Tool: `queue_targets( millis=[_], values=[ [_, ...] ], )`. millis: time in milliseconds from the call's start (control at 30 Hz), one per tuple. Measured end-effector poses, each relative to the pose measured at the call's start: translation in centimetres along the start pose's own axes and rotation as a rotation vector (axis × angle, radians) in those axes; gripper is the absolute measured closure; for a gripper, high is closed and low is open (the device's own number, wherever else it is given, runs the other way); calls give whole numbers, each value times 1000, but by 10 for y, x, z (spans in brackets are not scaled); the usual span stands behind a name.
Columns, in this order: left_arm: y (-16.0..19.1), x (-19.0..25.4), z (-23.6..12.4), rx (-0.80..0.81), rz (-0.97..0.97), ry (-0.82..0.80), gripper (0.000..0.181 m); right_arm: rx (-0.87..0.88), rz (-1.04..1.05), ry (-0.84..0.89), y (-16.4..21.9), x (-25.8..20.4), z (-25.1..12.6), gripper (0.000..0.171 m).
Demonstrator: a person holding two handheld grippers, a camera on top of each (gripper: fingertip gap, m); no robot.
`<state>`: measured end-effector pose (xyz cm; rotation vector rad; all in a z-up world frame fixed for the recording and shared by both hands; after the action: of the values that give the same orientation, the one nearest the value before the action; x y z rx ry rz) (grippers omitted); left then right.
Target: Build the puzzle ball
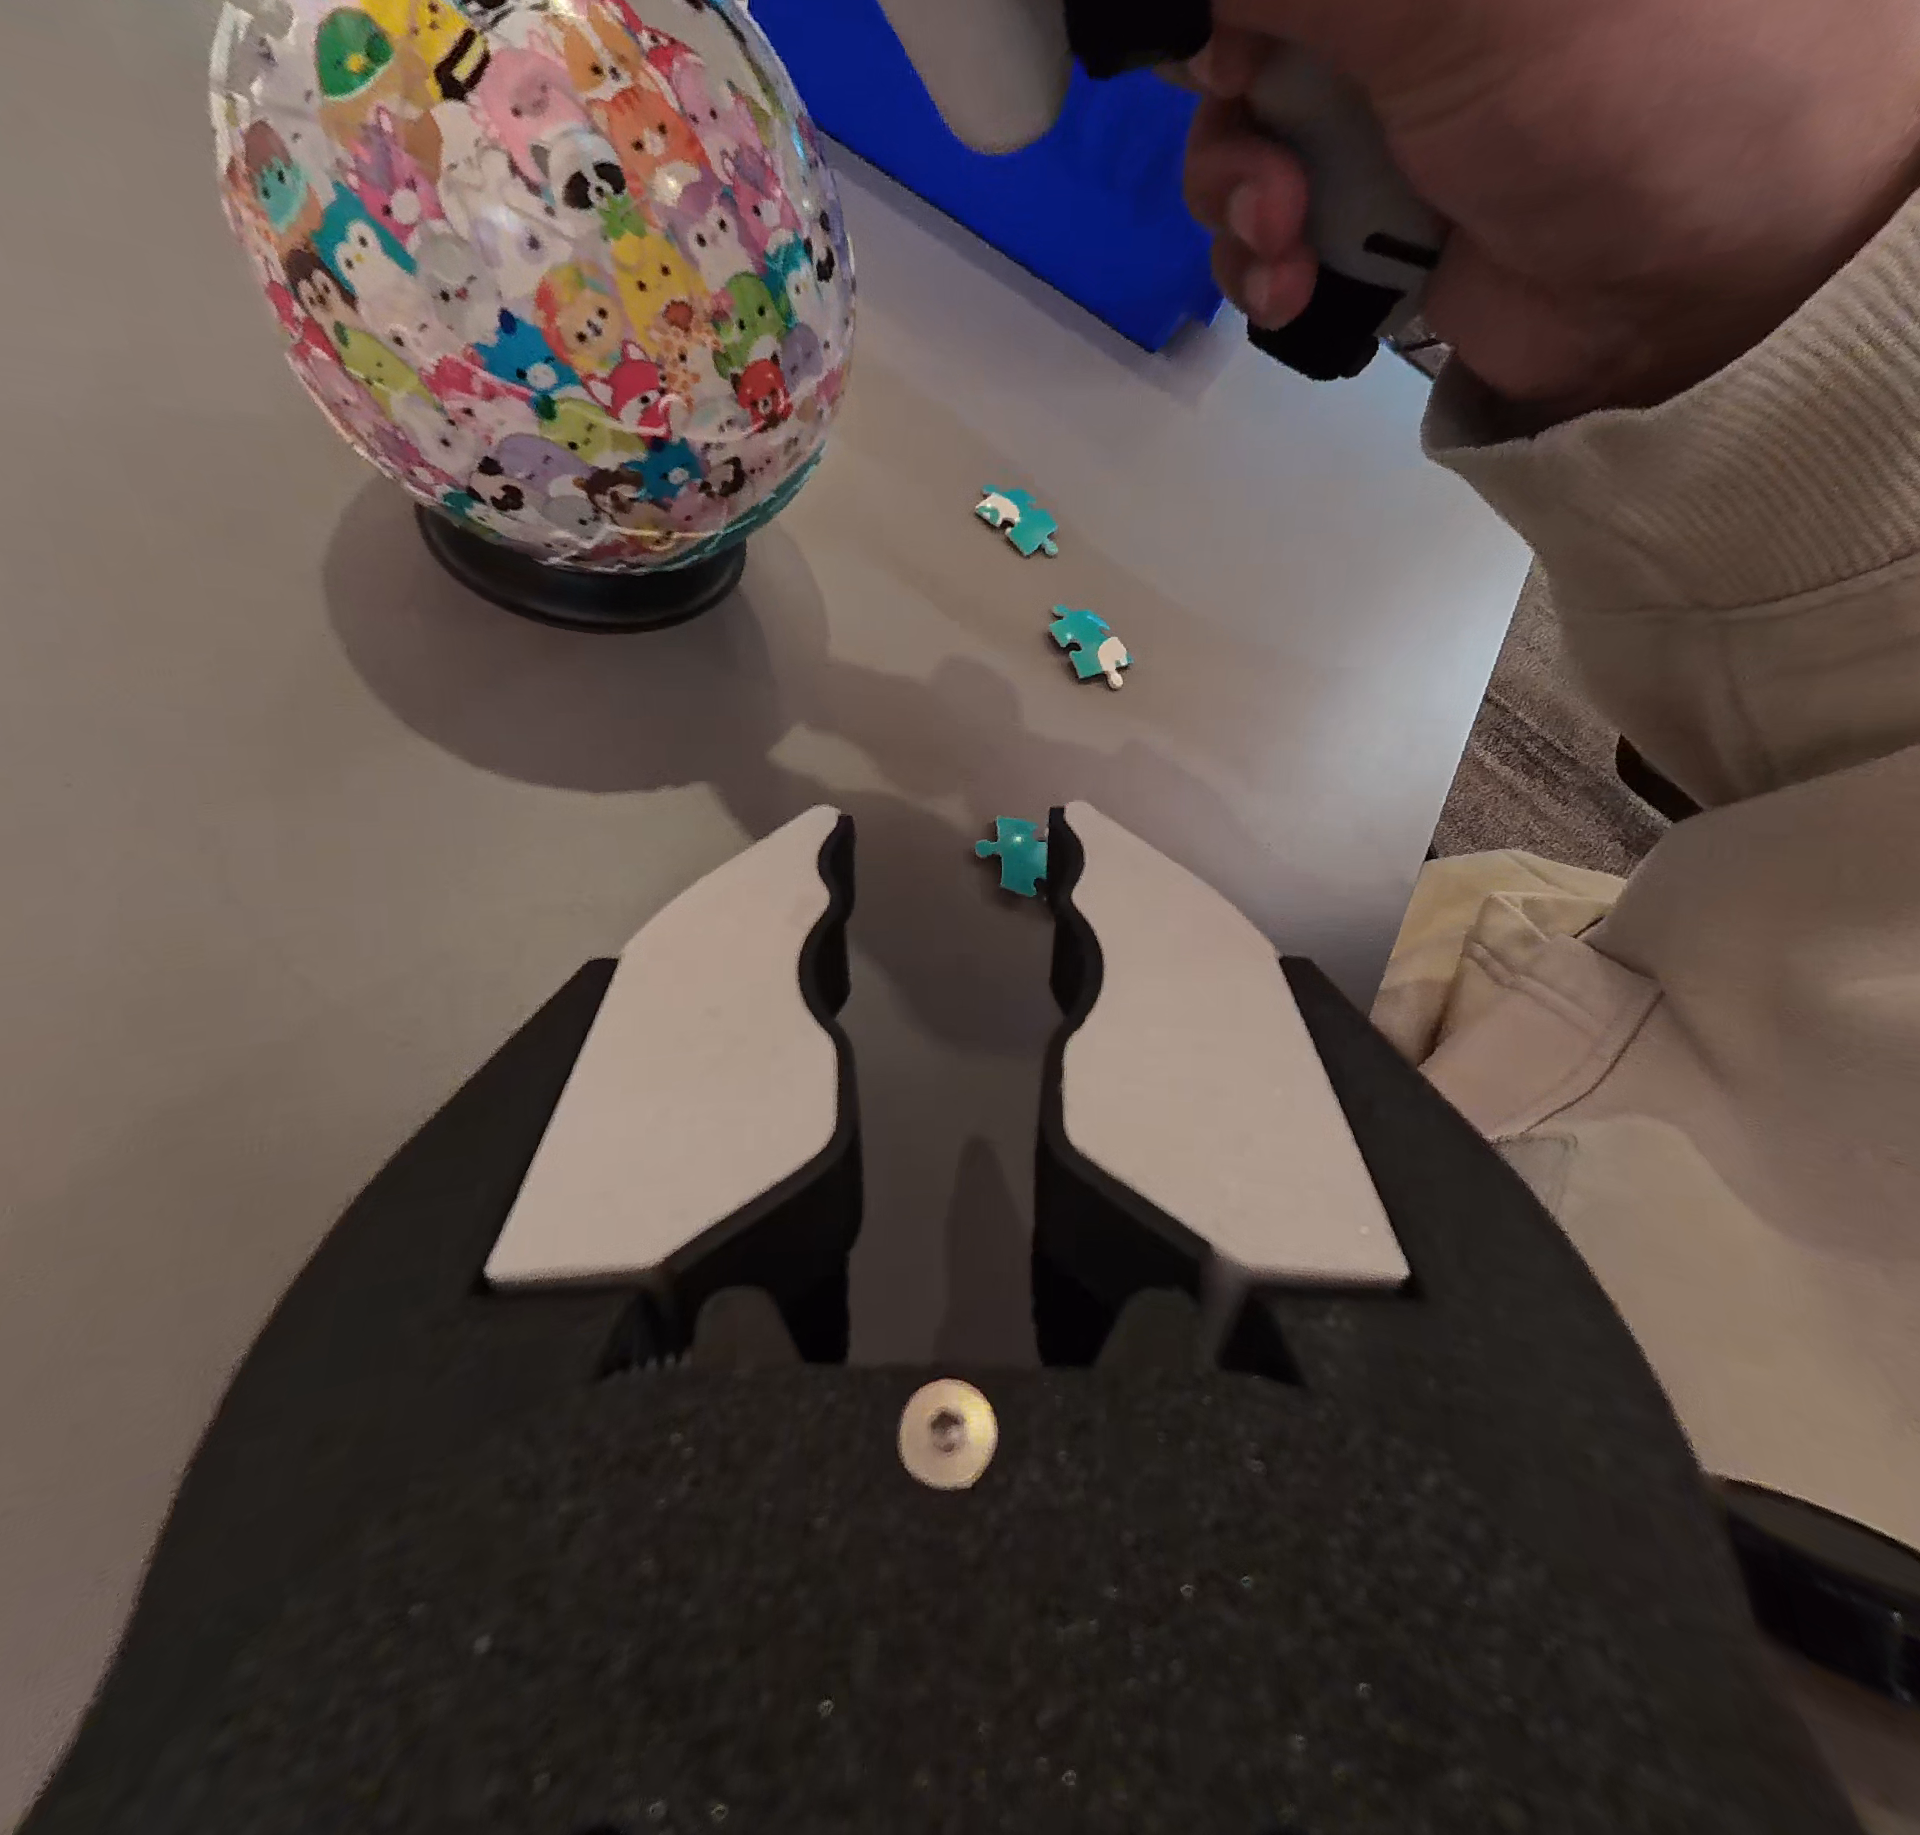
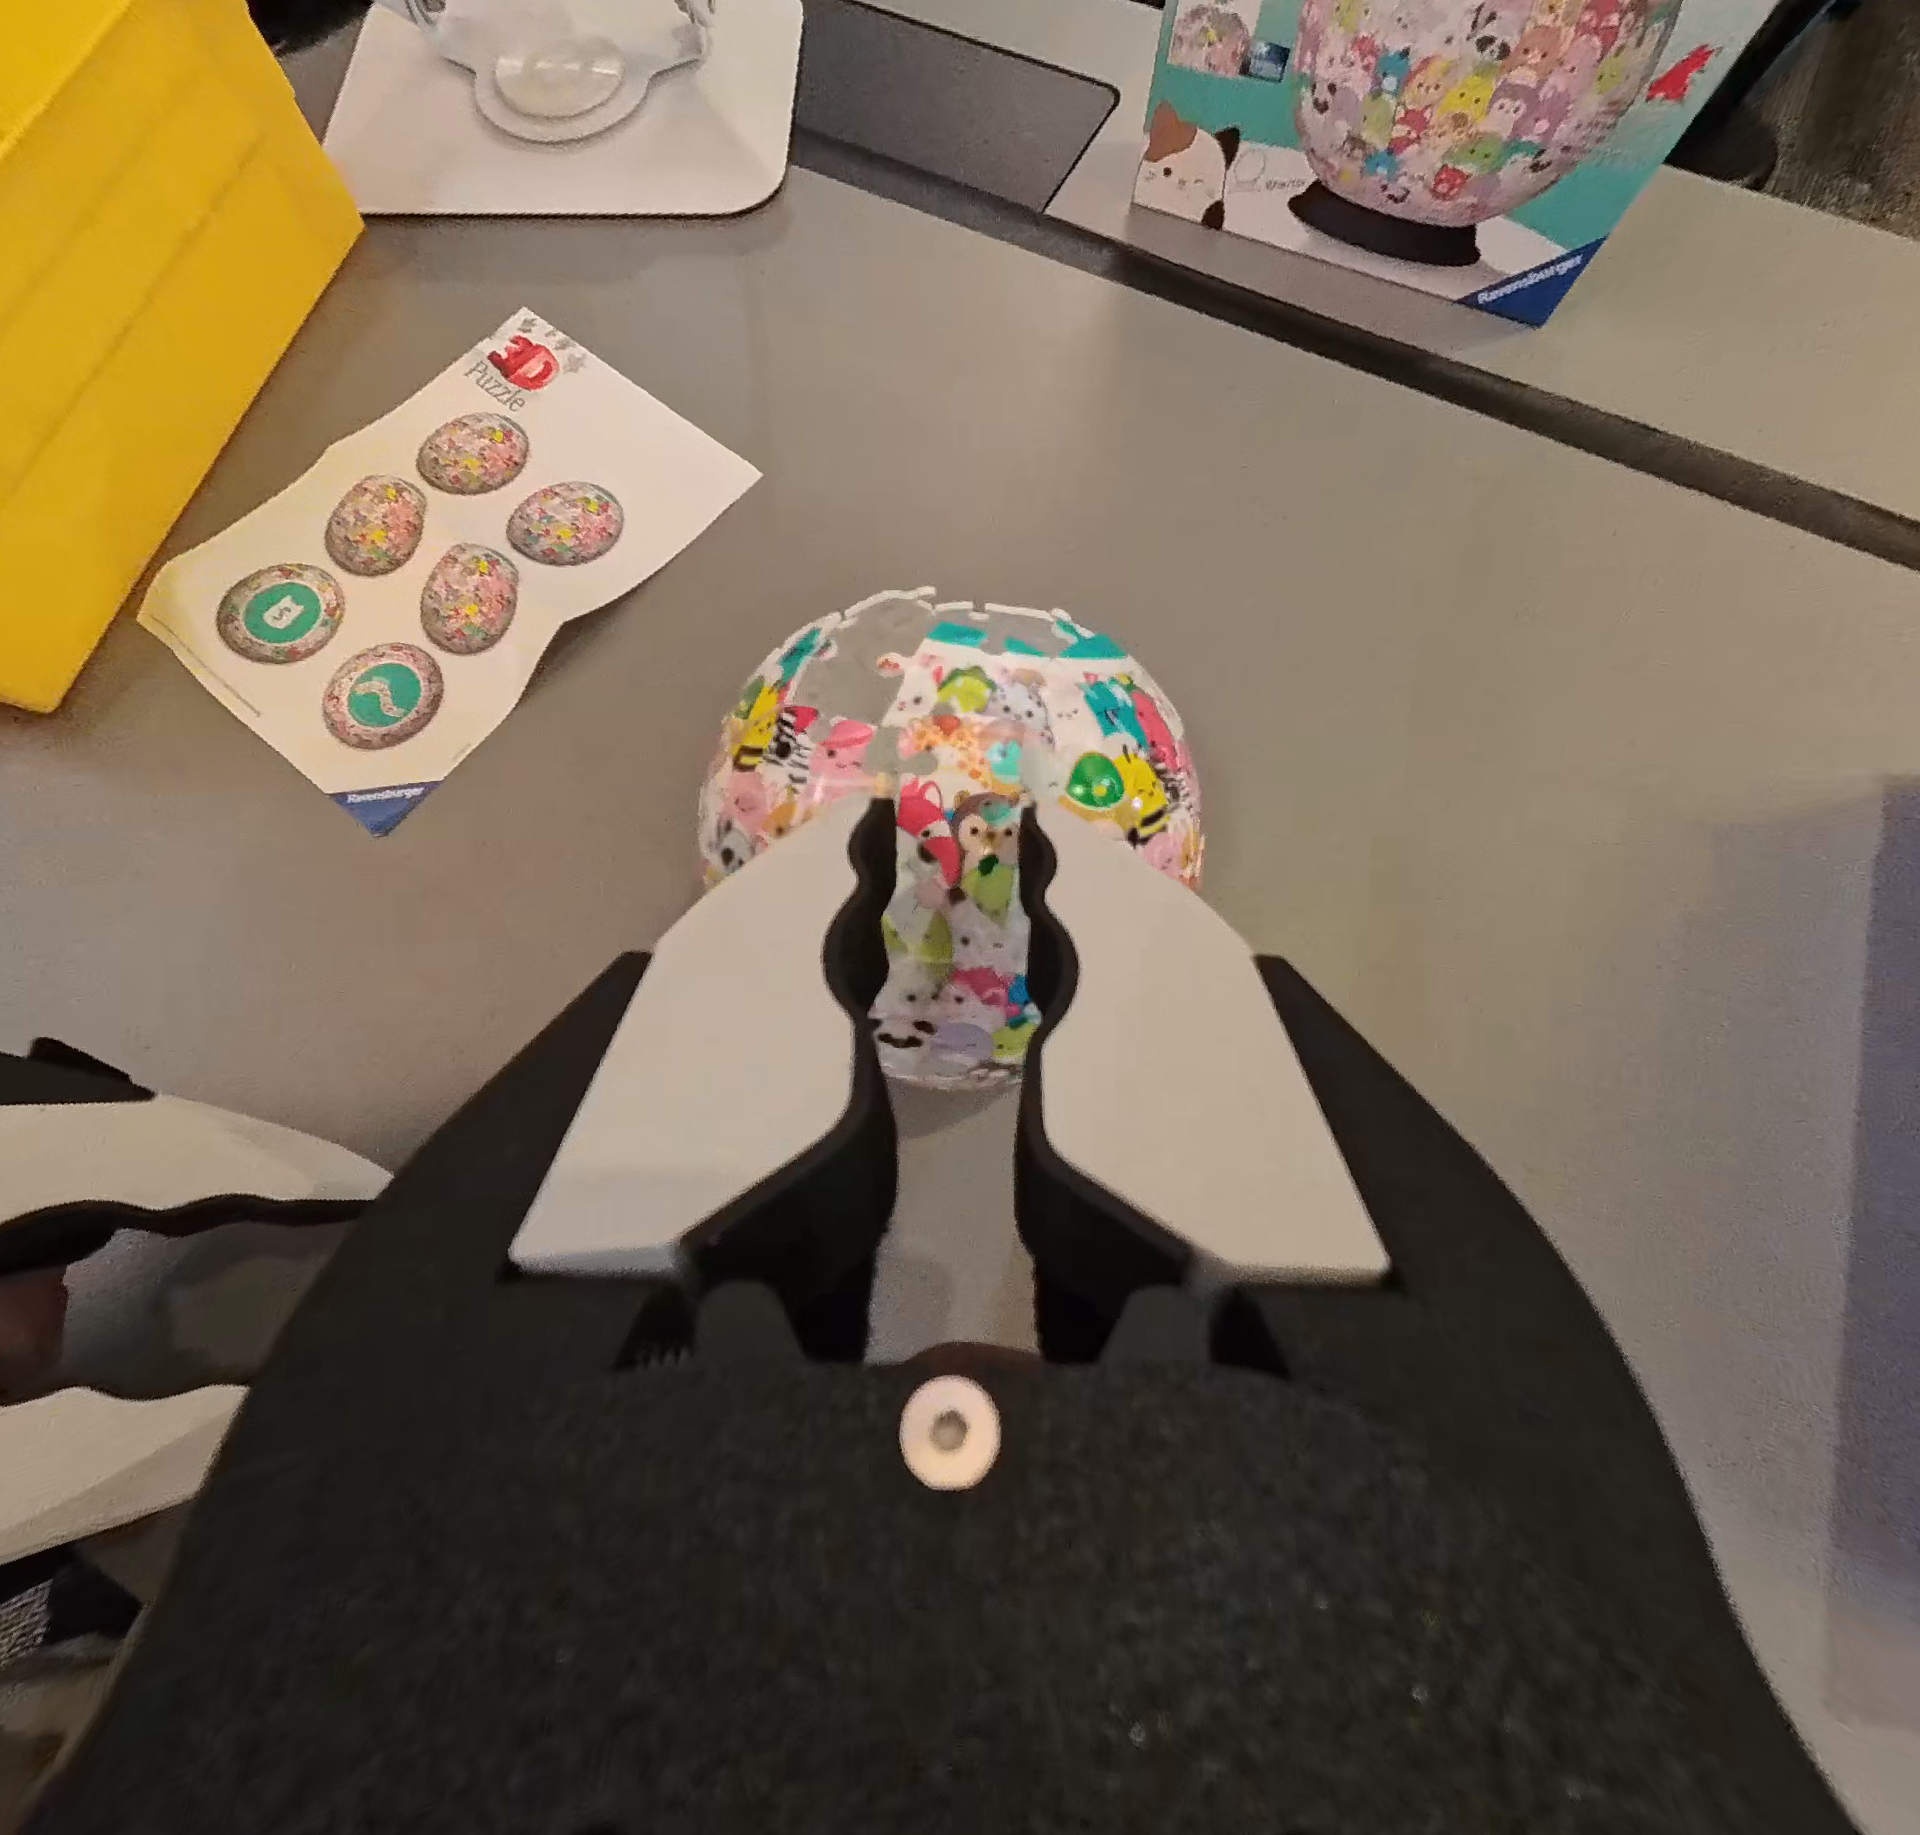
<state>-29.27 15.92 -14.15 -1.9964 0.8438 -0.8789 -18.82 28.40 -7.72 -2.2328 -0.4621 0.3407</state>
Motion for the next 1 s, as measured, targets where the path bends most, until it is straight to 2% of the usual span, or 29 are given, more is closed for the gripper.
queue_targets(
  millis=[533,633,700,800,867,900,933,1000],
  values=[
    [1,4,3,-10,26,-7,147,45,26,-93,-1,3,1,146],
    [1,4,2,-8,28,-7,147,124,-123,-71,-9,13,-20,139],
    [0,4,1,0,22,0,147,154,-265,-163,-6,11,-32,140],
    [-1,4,1,3,7,9,147,138,-387,-200,24,36,-34,138],
    [-1,3,0,3,13,-2,147,85,-309,-199,48,63,-40,134],
    [0,1,0,2,21,-14,147,79,-272,-250,60,69,-44,134],
    [1,-1,0,-4,29,-28,147,27,-248,-329,78,71,-47,133],
    [4,-3,2,-20,40,-43,146,-202,-217,-437,125,72,-51,135]
  ],
)
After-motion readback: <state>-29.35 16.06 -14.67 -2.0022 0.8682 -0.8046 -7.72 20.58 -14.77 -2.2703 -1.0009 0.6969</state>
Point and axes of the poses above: each gripper's, where its closed fingertips meet, z out along the fingers, y out of its underside, x = y × z across the jaws, the point moved 2 cm from there along -z, back along the fingers, and after that the axes turned 6 degrees about -y, right-handed, at the moved point
